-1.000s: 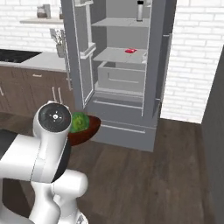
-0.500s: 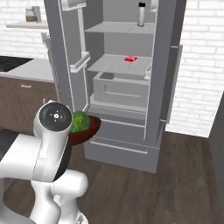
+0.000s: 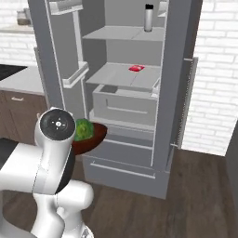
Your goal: Pick the chicken drumstick and broccoli from their plates and place them in the bowl. Then put the bowl in the fridge.
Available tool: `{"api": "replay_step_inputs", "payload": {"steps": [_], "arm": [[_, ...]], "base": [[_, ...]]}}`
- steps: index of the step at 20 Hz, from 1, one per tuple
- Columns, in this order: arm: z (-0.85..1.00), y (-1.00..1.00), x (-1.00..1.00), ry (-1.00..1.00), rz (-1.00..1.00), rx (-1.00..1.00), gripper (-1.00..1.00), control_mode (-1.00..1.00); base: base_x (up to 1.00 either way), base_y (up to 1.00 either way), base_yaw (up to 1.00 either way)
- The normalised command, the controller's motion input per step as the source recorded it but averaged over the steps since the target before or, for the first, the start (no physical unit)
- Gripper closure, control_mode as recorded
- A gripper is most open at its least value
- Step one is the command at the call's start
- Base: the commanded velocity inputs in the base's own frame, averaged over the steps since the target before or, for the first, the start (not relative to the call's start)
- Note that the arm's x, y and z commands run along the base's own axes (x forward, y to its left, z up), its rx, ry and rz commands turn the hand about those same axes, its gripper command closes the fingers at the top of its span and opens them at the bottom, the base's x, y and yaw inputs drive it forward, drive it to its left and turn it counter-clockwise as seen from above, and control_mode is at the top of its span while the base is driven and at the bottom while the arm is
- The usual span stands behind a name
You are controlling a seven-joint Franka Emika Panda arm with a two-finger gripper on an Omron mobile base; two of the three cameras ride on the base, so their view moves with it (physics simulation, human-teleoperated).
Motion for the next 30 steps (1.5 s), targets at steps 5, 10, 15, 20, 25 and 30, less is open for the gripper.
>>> {"api": "replay_step_inputs", "payload": {"steps": [5, 10, 15, 20, 25, 30], "arm": [[0.00, 0.00, 0.00, 0.00, 0.00, 0.00, 1.00, 1.00], [0.00, 0.00, 0.00, 0.00, 0.00, 0.00, 1.00, 1.00], [0.00, 0.00, 0.00, 0.00, 0.00, 0.00, 1.00, 1.00], [0.00, 0.00, 0.00, 0.00, 0.00, 0.00, 1.00, 1.00], [0.00, 0.00, 0.00, 0.00, 0.00, 0.00, 1.00, 1.00], [0.00, 0.00, 0.00, 0.00, 0.00, 0.00, 1.00, 1.00]], "base": [[0.95, 0.14, 0.00], [0.66, -0.02, -0.02], [0.43, 0.00, -0.08], [0.52, 0.01, -0.06], [0.36, 0.00, -0.06], [0.46, 0.01, -0.05]]}}
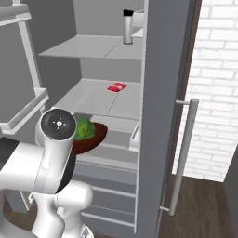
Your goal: Pick the chicken drumstick and broccoli from their plates and place them in the bowl. Then put the bowl in the fridge.
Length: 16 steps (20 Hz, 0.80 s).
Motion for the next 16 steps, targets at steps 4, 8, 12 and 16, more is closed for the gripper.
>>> {"api": "replay_step_inputs", "payload": {"steps": [4, 8, 12, 16], "arm": [[0.00, 0.00, 0.00, 0.00, 0.00, 0.00, 1.00, 1.00], [0.00, 0.00, 0.00, 0.00, 0.00, 0.00, 1.00, 1.00], [0.00, 0.00, 0.00, 0.00, 0.00, 0.00, 1.00, 1.00], [0.00, 0.02, 0.63, -0.13, 0.00, -0.01, 1.00, -1.00]], "base": [[0.62, 0.08, -0.04], [0.41, 0.05, -0.02], [0.01, 0.01, 0.00], [0.06, 0.01, 0.00]]}}
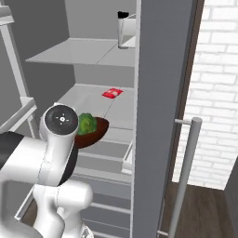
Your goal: Pick the chicken drumstick and broccoli from their plates and place them in the bowl. Then put the bowl in the fridge.
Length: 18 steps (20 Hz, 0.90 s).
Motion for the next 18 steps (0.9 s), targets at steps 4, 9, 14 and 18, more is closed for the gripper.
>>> {"api": "replay_step_inputs", "payload": {"steps": [4, 9, 14, 18], "arm": [[-0.07, 0.04, 0.93, -0.20, -0.02, -0.01, 1.00, -1.00], [-0.30, 0.04, 0.97, -0.08, -0.05, 0.00, 1.00, -1.00], [-0.22, 0.16, 1.00, -0.01, -0.03, 0.01, 1.00, -1.00], [0.00, 0.00, 0.64, 0.00, 0.00, 0.04, 1.00, -1.00]], "base": [[0.00, 0.00, 0.00], [0.00, 0.00, 0.00], [0.00, 0.00, 0.00], [0.00, 0.00, 0.00]]}}
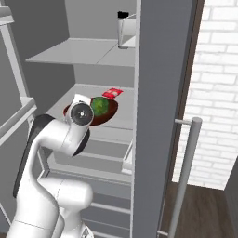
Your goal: Pick the chicken drumstick and broccoli from their plates and place them in the bowl. Then put the bowl in the fridge.
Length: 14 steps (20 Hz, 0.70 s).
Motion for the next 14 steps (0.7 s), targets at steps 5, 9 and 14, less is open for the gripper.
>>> {"api": "replay_step_inputs", "payload": {"steps": [5, 9, 14], "arm": [[-0.02, -0.05, 0.37, 0.03, -0.01, 0.07, 1.00, -1.00], [-0.12, 0.00, 0.03, 0.03, 0.00, 0.00, 1.00, -1.00], [-0.19, 0.01, 0.07, 0.00, -0.02, 0.00, 1.00, -1.00]], "base": [[0.00, 0.00, 0.00], [0.00, 0.00, 0.00], [0.00, 0.00, 0.00]]}}
